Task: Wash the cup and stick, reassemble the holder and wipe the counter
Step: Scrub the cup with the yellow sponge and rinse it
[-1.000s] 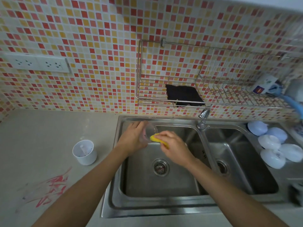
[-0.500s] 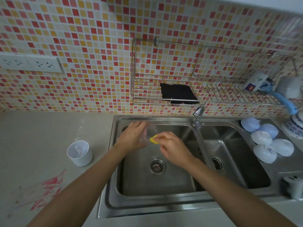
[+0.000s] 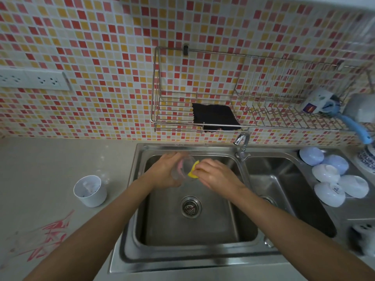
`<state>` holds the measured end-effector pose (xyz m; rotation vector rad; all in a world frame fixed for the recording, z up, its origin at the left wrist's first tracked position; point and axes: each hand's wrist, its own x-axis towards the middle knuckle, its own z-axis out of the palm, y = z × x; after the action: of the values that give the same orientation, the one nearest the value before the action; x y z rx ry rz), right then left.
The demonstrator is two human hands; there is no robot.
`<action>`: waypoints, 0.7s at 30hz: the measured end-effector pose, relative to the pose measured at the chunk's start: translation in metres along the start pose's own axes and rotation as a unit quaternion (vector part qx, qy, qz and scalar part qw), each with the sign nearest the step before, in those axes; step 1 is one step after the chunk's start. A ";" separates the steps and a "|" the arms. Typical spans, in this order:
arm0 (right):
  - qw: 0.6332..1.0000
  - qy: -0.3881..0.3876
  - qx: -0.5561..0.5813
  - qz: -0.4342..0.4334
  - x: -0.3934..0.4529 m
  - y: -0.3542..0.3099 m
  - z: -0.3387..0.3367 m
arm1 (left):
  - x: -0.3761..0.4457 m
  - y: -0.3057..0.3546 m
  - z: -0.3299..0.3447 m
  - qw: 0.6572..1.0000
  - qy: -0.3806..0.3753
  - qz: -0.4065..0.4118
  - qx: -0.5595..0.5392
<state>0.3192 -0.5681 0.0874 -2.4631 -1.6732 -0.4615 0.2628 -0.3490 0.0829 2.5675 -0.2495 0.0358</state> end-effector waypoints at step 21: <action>0.958 0.012 0.268 0.104 -0.003 0.013 -0.011 | 0.018 0.028 -0.002 0.994 0.059 -0.010 0.090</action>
<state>0.3282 -0.5789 0.0972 -2.1743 -1.2880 -0.0019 0.2757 -0.3747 0.1007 2.7339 -0.1832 0.2120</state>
